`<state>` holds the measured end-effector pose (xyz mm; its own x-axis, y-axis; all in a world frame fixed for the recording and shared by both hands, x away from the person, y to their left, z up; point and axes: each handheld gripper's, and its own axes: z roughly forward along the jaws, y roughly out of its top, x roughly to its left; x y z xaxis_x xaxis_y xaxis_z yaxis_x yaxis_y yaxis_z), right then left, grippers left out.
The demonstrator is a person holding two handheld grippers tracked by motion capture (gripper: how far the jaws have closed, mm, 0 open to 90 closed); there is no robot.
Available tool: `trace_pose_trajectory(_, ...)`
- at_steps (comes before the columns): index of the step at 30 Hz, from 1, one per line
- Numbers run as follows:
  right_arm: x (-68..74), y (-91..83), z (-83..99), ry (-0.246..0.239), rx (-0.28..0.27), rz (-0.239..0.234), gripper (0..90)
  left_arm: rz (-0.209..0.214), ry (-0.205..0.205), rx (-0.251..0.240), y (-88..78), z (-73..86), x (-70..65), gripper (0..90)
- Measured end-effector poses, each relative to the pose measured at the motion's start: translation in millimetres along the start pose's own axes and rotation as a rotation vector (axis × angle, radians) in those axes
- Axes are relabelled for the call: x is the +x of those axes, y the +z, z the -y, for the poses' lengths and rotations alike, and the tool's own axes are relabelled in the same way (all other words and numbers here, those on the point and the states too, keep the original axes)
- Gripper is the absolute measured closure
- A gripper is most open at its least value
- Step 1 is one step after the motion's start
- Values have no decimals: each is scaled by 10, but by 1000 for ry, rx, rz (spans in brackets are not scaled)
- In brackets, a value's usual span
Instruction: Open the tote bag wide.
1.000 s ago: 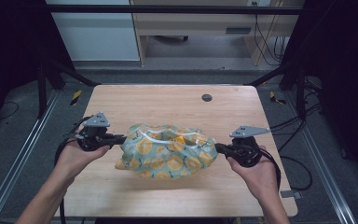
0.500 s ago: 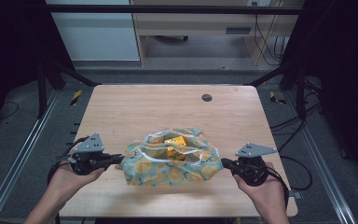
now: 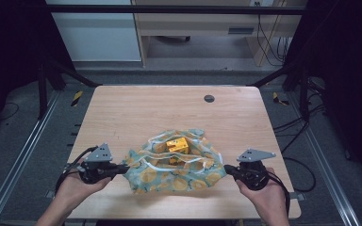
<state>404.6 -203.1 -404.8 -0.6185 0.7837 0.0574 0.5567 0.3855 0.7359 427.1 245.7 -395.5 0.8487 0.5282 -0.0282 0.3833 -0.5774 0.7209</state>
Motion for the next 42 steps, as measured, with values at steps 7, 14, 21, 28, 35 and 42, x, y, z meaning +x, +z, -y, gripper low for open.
trace_pose_trajectory(7, -9, 79, 33, -6, 28, 2, 900, -5, 13, 45, 130, 42, -10, 897)
trace_pose_trajectory(14, -8, 90, 16, -38, 28, -6, 822, 2, 24, 50, 182, 39, -32, 896)
trace_pose_trajectory(21, -30, -57, -194, -74, -14, -11, 669, 17, 45, 69, 221, 53, -38, 896)
trace_pose_trajectory(28, -54, 46, -487, -95, -15, -1, 598, 12, 45, 68, 290, 105, -44, 895)
trace_pose_trajectory(35, 1, 561, -745, -151, 38, -2, 526, -1, 28, 42, 325, 171, -29, 895)
trace_pose_trajectory(42, 42, 1016, -789, -177, 135, 13, 500, -10, 31, 43, 339, 159, -26, 894)
